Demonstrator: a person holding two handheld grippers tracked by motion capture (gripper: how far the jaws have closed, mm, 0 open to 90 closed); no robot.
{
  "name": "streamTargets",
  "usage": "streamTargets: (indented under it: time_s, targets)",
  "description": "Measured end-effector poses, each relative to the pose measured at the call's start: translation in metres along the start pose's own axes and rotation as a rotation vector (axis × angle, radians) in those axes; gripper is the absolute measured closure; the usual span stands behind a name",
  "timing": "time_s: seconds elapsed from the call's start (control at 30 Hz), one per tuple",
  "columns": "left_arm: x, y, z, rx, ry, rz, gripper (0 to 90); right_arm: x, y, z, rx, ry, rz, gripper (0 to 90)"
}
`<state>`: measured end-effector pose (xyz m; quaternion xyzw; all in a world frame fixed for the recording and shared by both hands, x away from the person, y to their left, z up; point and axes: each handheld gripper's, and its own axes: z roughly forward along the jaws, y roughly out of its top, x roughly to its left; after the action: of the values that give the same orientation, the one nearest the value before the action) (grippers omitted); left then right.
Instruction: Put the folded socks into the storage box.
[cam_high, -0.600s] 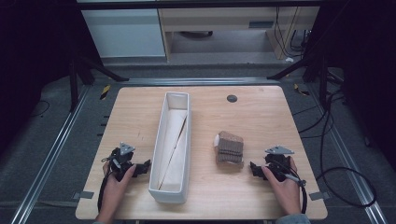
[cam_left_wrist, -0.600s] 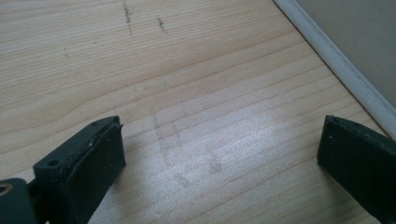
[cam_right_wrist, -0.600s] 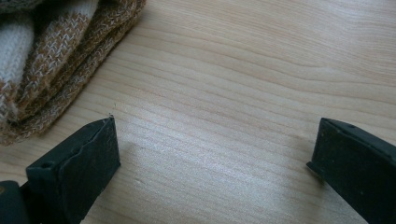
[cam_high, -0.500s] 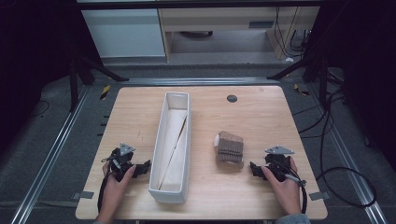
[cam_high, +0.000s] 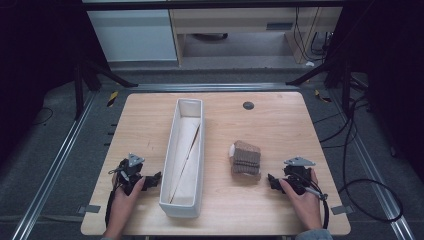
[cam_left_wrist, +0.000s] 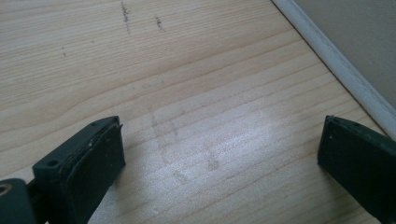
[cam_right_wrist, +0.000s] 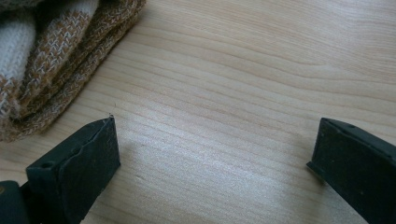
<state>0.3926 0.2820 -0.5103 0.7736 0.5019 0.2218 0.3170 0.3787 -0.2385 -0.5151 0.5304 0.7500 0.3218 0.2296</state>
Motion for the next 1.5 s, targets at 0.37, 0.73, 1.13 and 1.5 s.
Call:
streamTargets:
  time_s: [0.37,0.73,1.13,1.5]
  targets:
    - [0.0,0.0,0.0,0.0,0.0,0.0,0.0,0.001,-0.002,-0.003,0.0,0.002,0.012,1.7]
    - [0.0,0.0,0.0,0.001,-0.004,-0.002,0.0,0.013,0.003,-0.032,-0.079,0.029,-0.008,7.9]
    - [0.0,0.0,0.001,0.002,-0.005,-0.001,0.0,0.035,0.047,-0.067,-0.044,0.112,-0.185,7.2]
    - [0.0,0.001,0.001,0.002,-0.006,-0.001,0.0,0.051,0.095,-0.09,-0.019,0.217,-0.252,9.3]
